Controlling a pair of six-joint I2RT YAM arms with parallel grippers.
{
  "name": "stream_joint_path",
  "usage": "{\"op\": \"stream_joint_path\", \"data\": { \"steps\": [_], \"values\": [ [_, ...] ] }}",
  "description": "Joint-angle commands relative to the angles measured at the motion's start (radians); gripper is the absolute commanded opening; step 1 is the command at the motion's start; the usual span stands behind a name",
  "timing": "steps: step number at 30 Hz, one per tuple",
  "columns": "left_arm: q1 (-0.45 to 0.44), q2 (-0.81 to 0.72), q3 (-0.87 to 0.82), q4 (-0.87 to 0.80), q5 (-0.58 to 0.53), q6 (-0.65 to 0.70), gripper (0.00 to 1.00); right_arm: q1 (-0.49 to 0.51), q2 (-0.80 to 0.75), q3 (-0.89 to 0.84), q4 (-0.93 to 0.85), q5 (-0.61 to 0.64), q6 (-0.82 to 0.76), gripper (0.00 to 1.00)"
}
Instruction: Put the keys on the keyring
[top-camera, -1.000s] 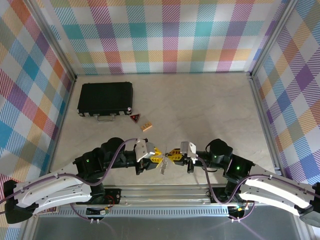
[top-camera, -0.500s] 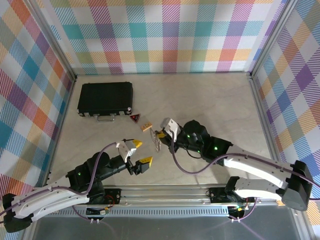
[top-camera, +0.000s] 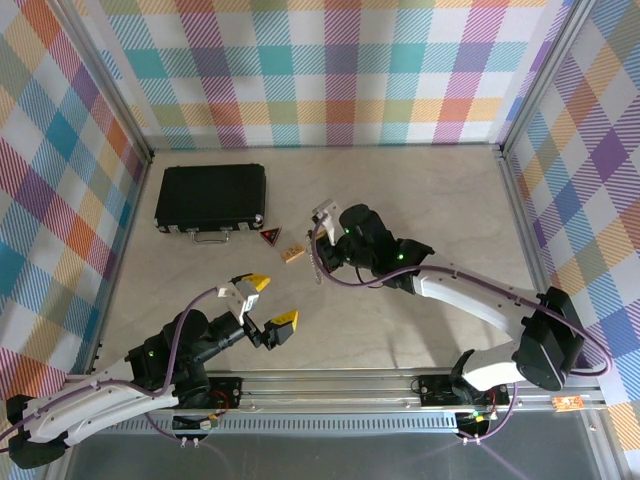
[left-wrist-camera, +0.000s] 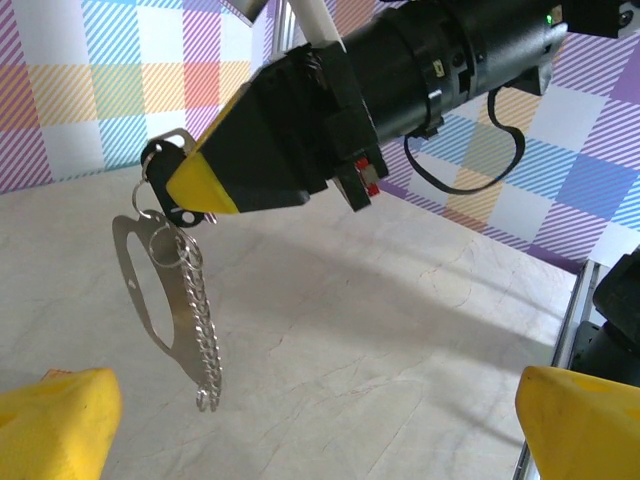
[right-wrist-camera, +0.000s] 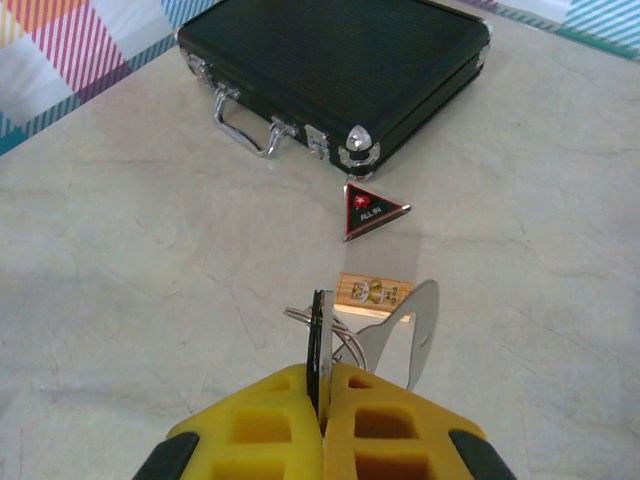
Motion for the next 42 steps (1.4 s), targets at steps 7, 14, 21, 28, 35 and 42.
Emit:
{"op": "stream_joint_path", "data": {
  "steps": [7,14,21,28,35,42],
  "values": [
    [-0.002,-0.010,0.030,-0.062,-0.030,0.014,1.00,-0.103,0.087,0.056,0.025,-0.085,0.089,0.00],
    [-0.002,0.001,0.035,-0.058,-0.040,0.018,1.00,-0.129,0.118,0.016,0.040,-0.142,0.126,0.00],
    [-0.002,0.006,0.024,-0.053,-0.042,0.018,1.00,-0.129,0.103,-0.056,0.024,-0.169,0.151,0.00],
    [-0.002,0.001,0.021,-0.063,-0.043,0.017,1.00,-0.129,0.032,-0.142,-0.014,-0.215,0.179,0.00],
    [-0.002,0.002,0.010,-0.034,-0.043,0.023,1.00,-0.119,-0.032,-0.245,-0.026,-0.294,0.253,0.00],
    [-0.002,0.036,0.014,-0.010,-0.040,0.024,1.00,-0.100,-0.068,-0.359,-0.003,-0.325,0.328,0.00]
  ]
}}
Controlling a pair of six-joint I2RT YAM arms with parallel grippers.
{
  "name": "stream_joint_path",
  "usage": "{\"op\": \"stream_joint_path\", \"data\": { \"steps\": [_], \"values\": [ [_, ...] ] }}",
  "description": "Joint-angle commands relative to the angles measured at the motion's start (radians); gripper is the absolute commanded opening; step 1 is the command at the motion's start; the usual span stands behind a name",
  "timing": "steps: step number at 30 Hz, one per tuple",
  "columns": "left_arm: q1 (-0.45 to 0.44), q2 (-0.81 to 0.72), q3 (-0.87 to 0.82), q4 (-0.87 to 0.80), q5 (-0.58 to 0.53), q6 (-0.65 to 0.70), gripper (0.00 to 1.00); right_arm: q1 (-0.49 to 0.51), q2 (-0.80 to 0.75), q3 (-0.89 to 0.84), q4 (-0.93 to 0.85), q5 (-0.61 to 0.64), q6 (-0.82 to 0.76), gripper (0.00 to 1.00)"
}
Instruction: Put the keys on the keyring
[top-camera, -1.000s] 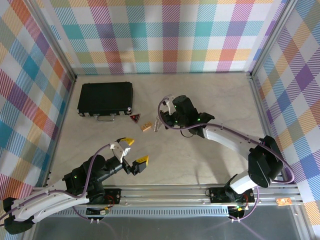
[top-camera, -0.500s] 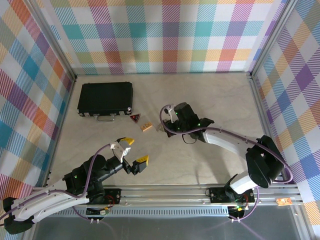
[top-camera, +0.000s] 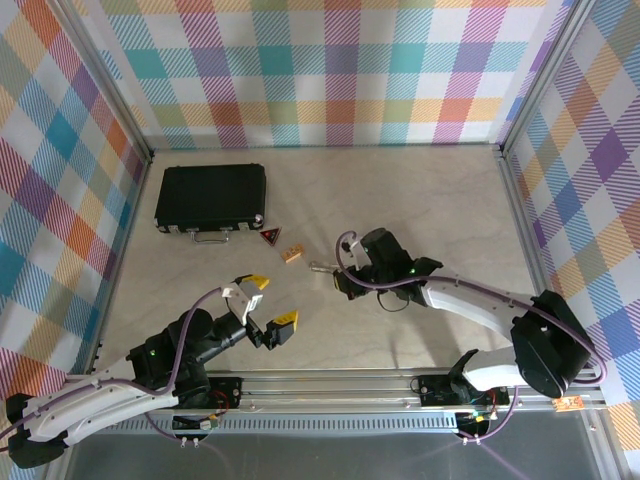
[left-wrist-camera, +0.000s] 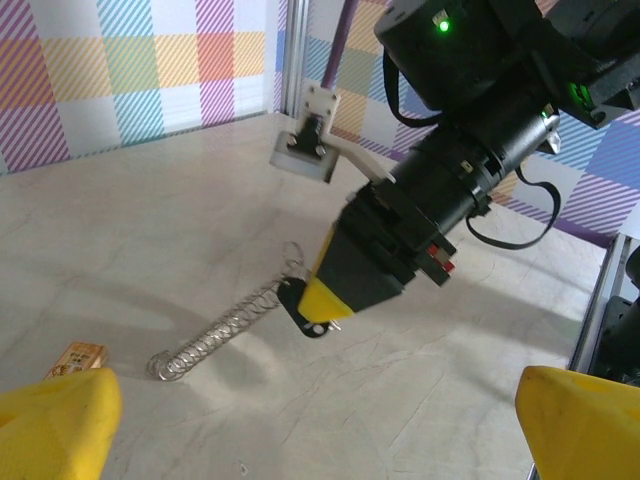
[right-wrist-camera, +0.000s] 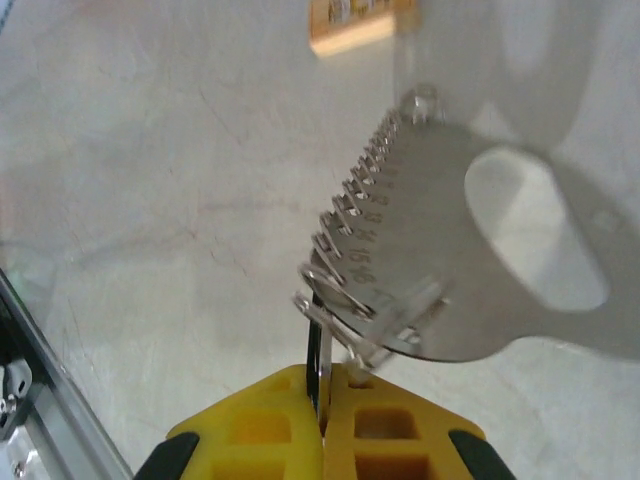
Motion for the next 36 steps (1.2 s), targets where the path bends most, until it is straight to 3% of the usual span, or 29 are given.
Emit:
{"op": "stream_joint_path", "data": {
  "steps": [1,16,20,26,32,33,36],
  "values": [
    [-0.002,0.012,0.010,0.033,-0.014,0.013,1.00,0.015,-0.017,-0.044,0.009,-0.045,0.066,0.00],
    [-0.002,0.040,-0.030,0.061,-0.039,-0.011,1.00,0.146,0.017,-0.283,0.179,-0.006,0.293,0.00],
    [-0.002,0.038,-0.046,0.076,-0.087,-0.025,1.00,0.173,0.009,-0.305,0.183,0.033,0.319,0.05],
    [-0.002,0.035,-0.061,0.082,-0.172,-0.031,1.00,0.211,-0.048,-0.327,0.155,0.103,0.344,0.26],
    [-0.001,0.038,-0.073,0.089,-0.313,-0.036,1.00,0.256,-0.222,-0.348,0.042,0.243,0.349,0.51],
    [0.000,0.040,-0.076,0.098,-0.342,-0.036,1.00,0.258,-0.260,-0.349,0.013,0.273,0.345,0.58],
    [0.001,0.069,-0.073,0.109,-0.481,-0.039,1.00,0.258,-0.388,-0.356,-0.063,0.354,0.322,0.99]
  ]
}}
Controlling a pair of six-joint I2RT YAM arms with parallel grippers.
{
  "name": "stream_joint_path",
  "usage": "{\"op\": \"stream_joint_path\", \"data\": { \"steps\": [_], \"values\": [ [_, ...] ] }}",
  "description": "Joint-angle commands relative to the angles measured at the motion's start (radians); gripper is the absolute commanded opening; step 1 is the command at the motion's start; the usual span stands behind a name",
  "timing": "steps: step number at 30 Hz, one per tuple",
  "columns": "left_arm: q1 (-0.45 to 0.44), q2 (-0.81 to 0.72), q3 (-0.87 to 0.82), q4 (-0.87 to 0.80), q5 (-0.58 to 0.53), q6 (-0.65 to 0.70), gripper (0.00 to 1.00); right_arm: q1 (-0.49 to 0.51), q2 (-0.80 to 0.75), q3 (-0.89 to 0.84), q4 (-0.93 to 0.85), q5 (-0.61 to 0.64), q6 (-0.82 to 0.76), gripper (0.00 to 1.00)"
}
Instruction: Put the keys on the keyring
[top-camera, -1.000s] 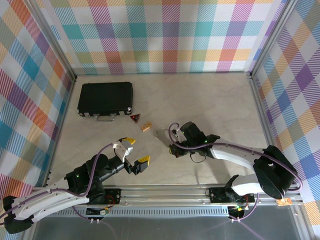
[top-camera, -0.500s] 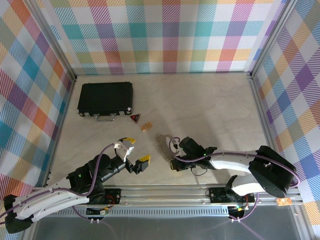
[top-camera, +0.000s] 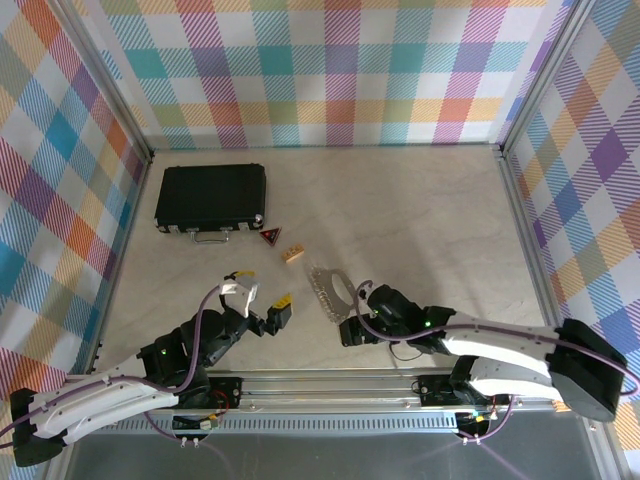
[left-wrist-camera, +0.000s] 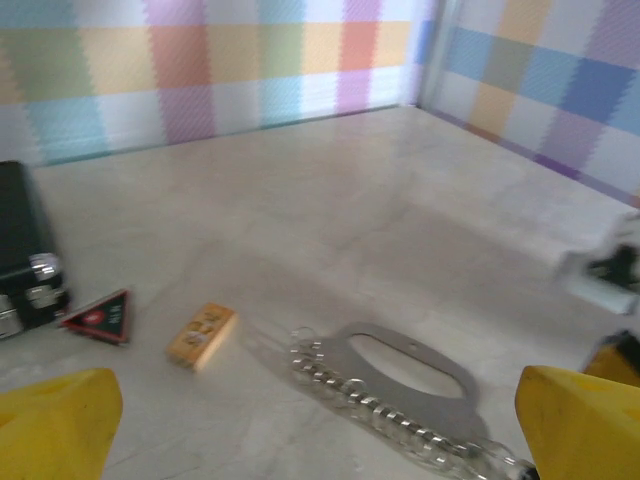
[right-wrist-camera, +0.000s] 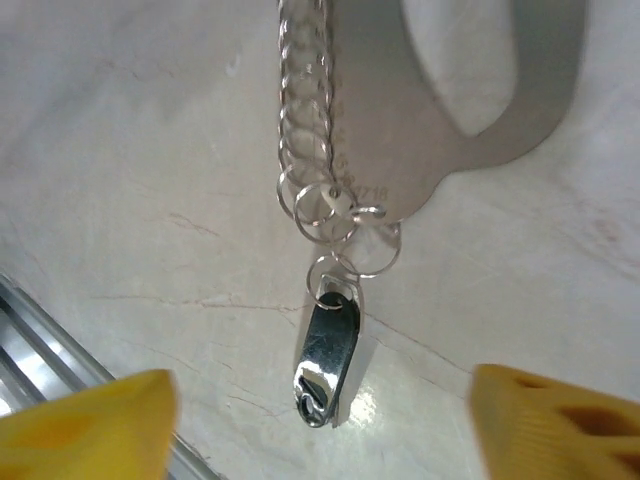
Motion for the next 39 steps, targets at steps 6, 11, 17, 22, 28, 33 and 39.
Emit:
{"op": "stream_joint_path", "data": {
  "steps": [6,11,17,22,28,33,39],
  "values": [
    [0.021,0.095,-0.023,0.101,-0.358,0.075,1.00,-0.001,-0.320,0.026,-0.212,0.357,-0.128,0.99],
    [0.101,0.122,-0.025,0.119,-0.455,0.118,1.00,-0.104,-0.422,0.024,-0.139,0.464,-0.278,0.99],
    [0.275,0.069,-0.073,0.188,-0.431,0.120,1.00,-0.403,-0.372,0.033,-0.030,0.381,-0.361,0.99],
    [0.387,0.103,-0.093,0.240,-0.476,0.171,1.00,-0.491,-0.324,-0.012,0.125,0.449,-0.441,0.99],
    [0.486,0.249,-0.200,0.483,-0.462,0.203,1.00,-0.620,-0.236,-0.047,0.226,0.533,-0.424,0.99],
    [0.566,0.368,-0.196,0.550,-0.398,0.188,1.00,-0.671,-0.177,-0.052,0.351,0.514,-0.532,0.99],
    [0.688,0.455,-0.185,0.620,-0.289,0.159,1.00,-0.731,-0.022,-0.079,0.576,0.483,-0.690,0.99]
  ]
}}
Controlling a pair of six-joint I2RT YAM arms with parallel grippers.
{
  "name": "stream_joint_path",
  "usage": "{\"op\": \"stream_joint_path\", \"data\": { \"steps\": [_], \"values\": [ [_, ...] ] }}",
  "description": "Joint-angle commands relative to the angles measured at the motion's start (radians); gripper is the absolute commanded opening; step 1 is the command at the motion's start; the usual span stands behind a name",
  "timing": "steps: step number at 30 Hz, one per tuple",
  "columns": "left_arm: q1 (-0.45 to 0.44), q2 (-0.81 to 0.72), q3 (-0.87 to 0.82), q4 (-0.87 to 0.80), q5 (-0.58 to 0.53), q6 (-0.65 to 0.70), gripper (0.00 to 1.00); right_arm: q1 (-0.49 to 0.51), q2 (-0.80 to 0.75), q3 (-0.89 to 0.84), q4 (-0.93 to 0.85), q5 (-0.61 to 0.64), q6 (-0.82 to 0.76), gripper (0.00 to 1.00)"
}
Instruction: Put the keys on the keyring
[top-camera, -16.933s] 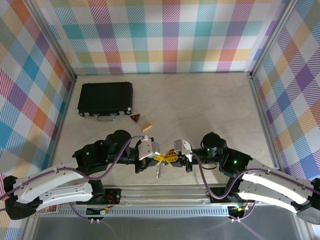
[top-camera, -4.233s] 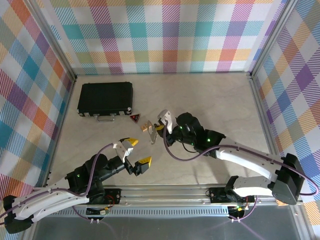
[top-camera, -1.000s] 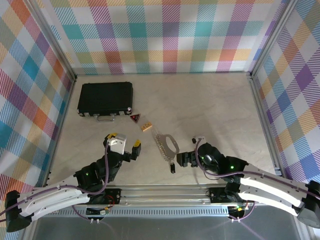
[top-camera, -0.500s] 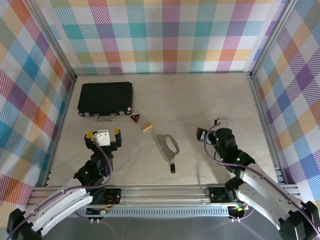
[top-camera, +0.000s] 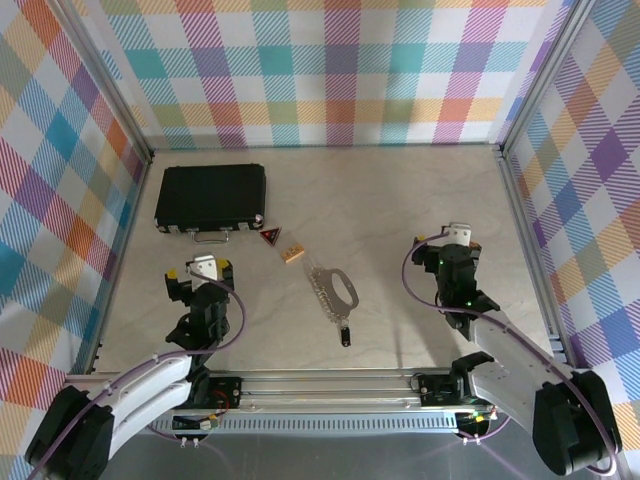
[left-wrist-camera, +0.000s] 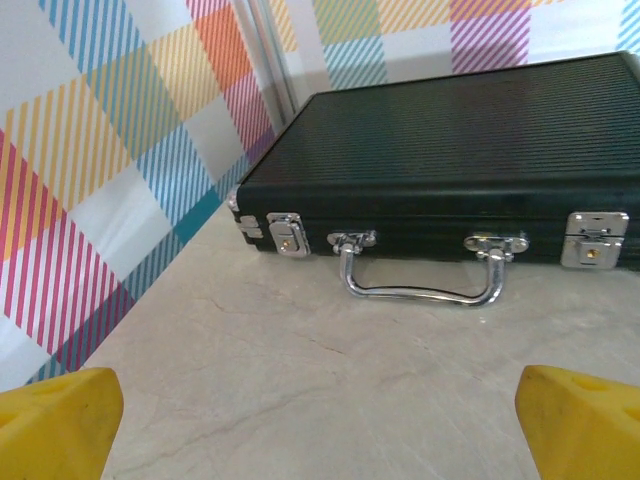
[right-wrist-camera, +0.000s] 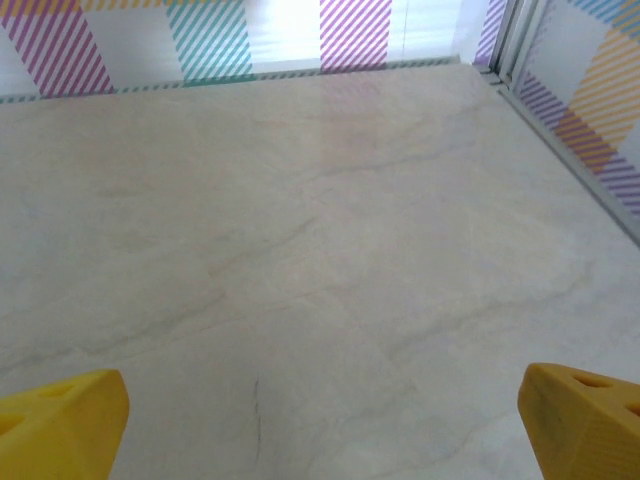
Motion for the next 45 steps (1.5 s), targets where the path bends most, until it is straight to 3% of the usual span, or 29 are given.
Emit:
{"op": "stream_joint_path", "data": {
  "steps": [1,6,10,17,20,24,29,33,36,38,40,42,45],
  "values": [
    [0.070,0.044,0.017,0.103,0.084,-0.030,1.00,-0.044,0.092,-0.024,0.191,-0.027,-0.096,0.99],
    [0.176,0.160,0.044,0.180,0.174,-0.060,1.00,-0.093,0.279,-0.043,0.410,-0.092,-0.074,0.99],
    [0.223,0.268,0.067,0.263,0.226,-0.056,1.00,-0.104,0.372,-0.002,0.464,-0.096,-0.113,0.99],
    [0.258,0.454,0.099,0.452,0.307,-0.060,1.00,-0.143,0.467,0.076,0.449,-0.111,-0.150,0.99],
    [0.266,0.516,0.103,0.535,0.337,-0.054,1.00,-0.205,0.538,0.070,0.535,-0.150,-0.104,0.99],
    [0.287,0.550,0.114,0.549,0.424,-0.081,1.00,-0.236,0.541,0.112,0.437,-0.227,-0.084,0.99],
    [0.319,0.733,0.095,0.784,0.486,-0.099,1.00,-0.253,0.546,0.119,0.425,-0.263,-0.077,0.99],
    [0.330,0.710,0.116,0.704,0.516,-0.115,1.00,-0.270,0.546,0.096,0.464,-0.348,-0.087,0.99],
    [0.338,0.740,0.141,0.674,0.584,-0.103,1.00,-0.289,0.586,0.045,0.597,-0.374,-0.075,0.99],
    [0.347,0.821,0.160,0.745,0.573,-0.096,1.00,-0.291,0.578,0.047,0.575,-0.374,-0.074,0.99],
    [0.349,0.759,0.199,0.564,0.578,-0.121,1.00,-0.292,0.581,0.042,0.586,-0.372,-0.071,0.99],
    [0.353,0.793,0.216,0.595,0.582,-0.110,1.00,-0.292,0.582,0.044,0.586,-0.372,-0.071,0.99],
    [0.362,0.786,0.257,0.503,0.603,-0.117,1.00,-0.292,0.581,0.042,0.587,-0.369,-0.074,0.99]
  ]
}}
